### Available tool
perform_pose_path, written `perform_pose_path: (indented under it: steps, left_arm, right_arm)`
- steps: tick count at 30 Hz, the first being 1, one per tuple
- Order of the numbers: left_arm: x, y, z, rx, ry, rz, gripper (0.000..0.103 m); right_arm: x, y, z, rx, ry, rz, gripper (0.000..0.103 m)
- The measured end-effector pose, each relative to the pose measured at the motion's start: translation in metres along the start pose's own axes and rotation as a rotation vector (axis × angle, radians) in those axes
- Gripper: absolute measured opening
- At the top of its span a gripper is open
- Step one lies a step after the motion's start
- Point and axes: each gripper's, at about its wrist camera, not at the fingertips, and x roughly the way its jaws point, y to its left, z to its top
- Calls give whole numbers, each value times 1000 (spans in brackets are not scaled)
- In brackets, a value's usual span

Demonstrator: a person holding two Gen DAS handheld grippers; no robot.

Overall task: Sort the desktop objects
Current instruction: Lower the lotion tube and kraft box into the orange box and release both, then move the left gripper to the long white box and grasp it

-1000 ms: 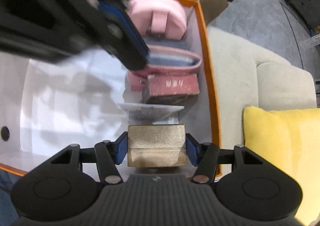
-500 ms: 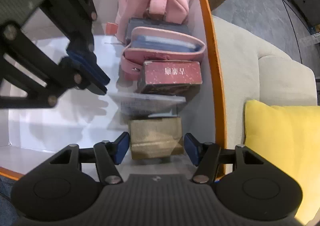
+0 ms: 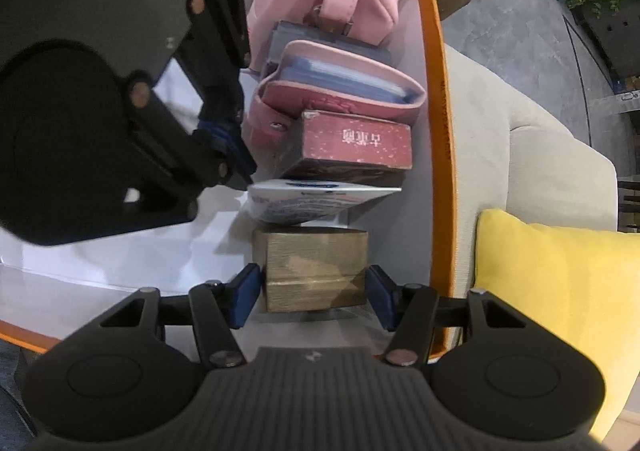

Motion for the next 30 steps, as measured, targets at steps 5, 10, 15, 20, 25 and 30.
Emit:
perform_pose_path:
  steps: [5, 10, 15, 20, 25, 30]
  left_arm:
    - [3, 4, 6, -42, -2, 16, 1]
    - [0, 0, 1, -39, 11, 27, 1]
    - [-12, -3, -12, -17, 20, 0, 1]
    - [-7, -8, -11, -44, 12, -6, 2]
    - [4, -2, -6, -100, 24, 43, 2]
    - [-4, -3, -14, -90, 60, 63, 2]
  right_arm:
    - [3, -8, -3, 14, -12, -30, 54]
    - [2, -11, -7, 12, -16, -38, 53]
    - [-25, -22, -16, 61, -91, -34, 53]
    - [-51, -38, -34, 165, -161, -42, 53]
    - [-69, -25, -49, 249, -191, -66, 53]
    - [-97, 1, -51, 327, -233, -104, 53]
